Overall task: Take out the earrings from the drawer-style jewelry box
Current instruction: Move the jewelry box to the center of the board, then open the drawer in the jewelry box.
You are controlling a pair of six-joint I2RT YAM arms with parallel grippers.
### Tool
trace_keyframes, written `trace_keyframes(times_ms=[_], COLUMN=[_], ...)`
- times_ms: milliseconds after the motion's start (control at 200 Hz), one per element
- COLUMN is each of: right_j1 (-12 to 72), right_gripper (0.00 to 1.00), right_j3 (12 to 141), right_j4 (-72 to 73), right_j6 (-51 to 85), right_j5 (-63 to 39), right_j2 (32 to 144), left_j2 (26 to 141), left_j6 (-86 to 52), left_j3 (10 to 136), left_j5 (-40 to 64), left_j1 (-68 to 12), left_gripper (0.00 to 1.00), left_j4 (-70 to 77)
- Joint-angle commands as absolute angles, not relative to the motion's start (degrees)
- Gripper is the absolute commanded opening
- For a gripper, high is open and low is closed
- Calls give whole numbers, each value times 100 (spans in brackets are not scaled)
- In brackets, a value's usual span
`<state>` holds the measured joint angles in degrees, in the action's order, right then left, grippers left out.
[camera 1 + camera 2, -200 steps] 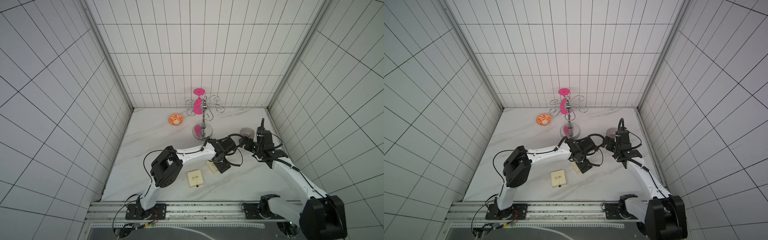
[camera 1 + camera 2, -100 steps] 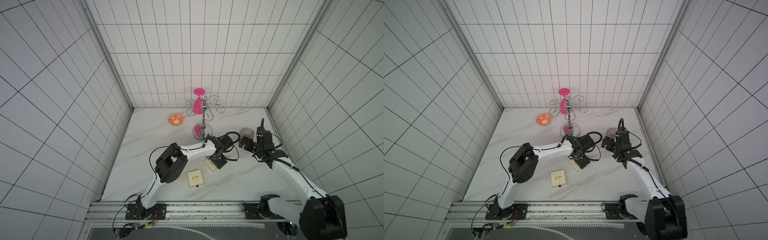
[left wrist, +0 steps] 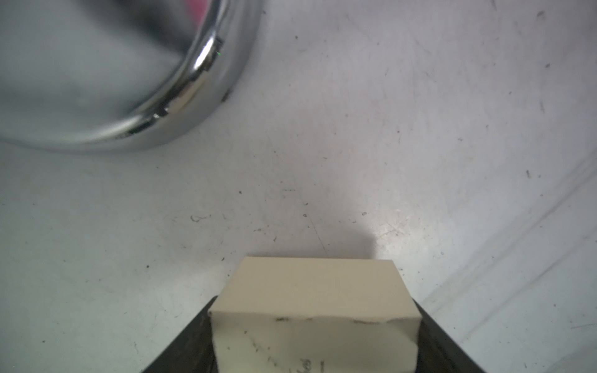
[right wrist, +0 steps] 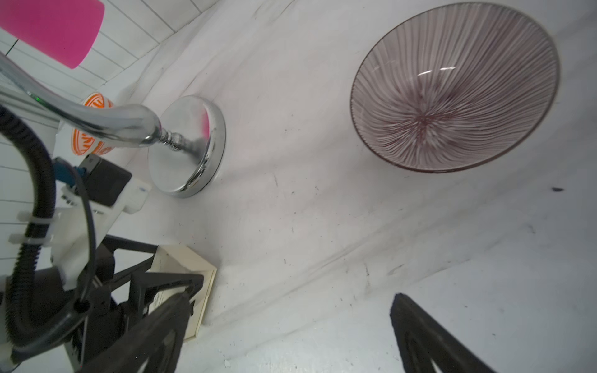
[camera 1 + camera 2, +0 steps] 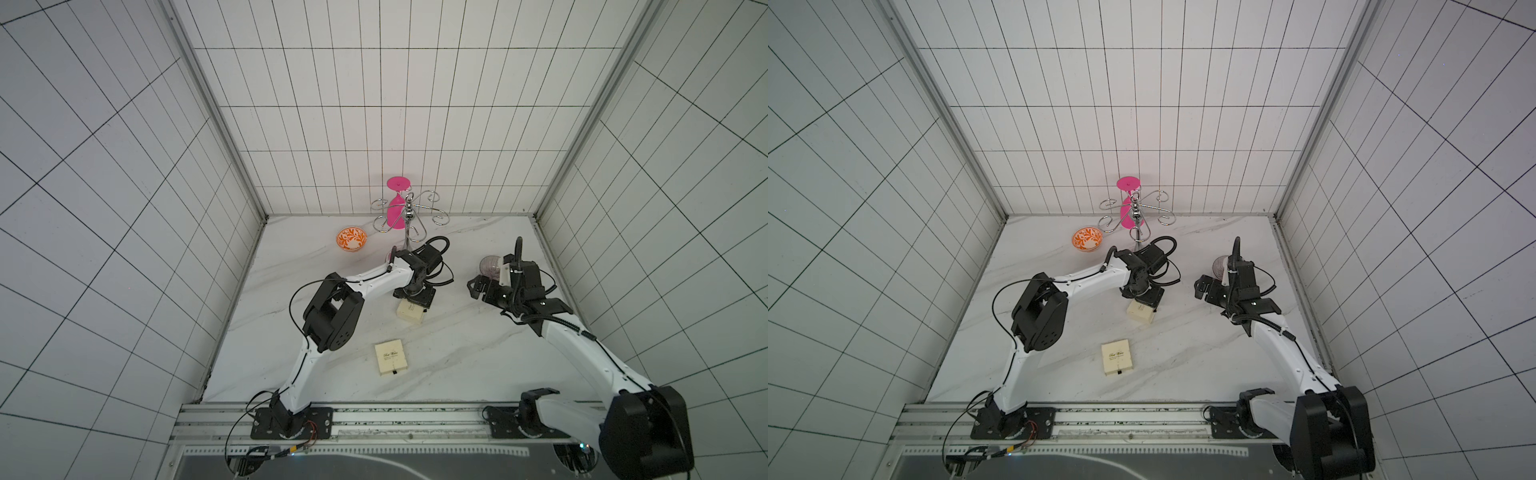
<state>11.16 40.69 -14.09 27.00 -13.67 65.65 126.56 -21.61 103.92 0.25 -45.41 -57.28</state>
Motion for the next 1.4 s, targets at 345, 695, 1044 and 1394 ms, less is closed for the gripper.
trace_keyframes(times_ms=[345, 695, 1044, 1394], right_j1=[1310, 1331, 1662, 1874], right_gripper=[97, 91, 88, 80], right_j3=[3623, 3806, 4061, 4100], right_j4=[-1142, -1020, -885, -668], right_j6=[2562, 2525, 2509, 2443], right_j5=[-2039, -2450, -2450, -2531], right_j2=[6524, 7248, 7738, 8053], left_j2=[11950, 11376, 11250, 11327], left_j6=[-2628, -2566, -2127, -1970], left_j3=[10304, 9311, 8866, 8640], left_j5=[208, 979, 1166, 816], left_j1=[-4427, -3881, -3913, -3998], left_gripper=[97, 97, 94, 86], left_j4=[-5394, -4986, -5052, -5089])
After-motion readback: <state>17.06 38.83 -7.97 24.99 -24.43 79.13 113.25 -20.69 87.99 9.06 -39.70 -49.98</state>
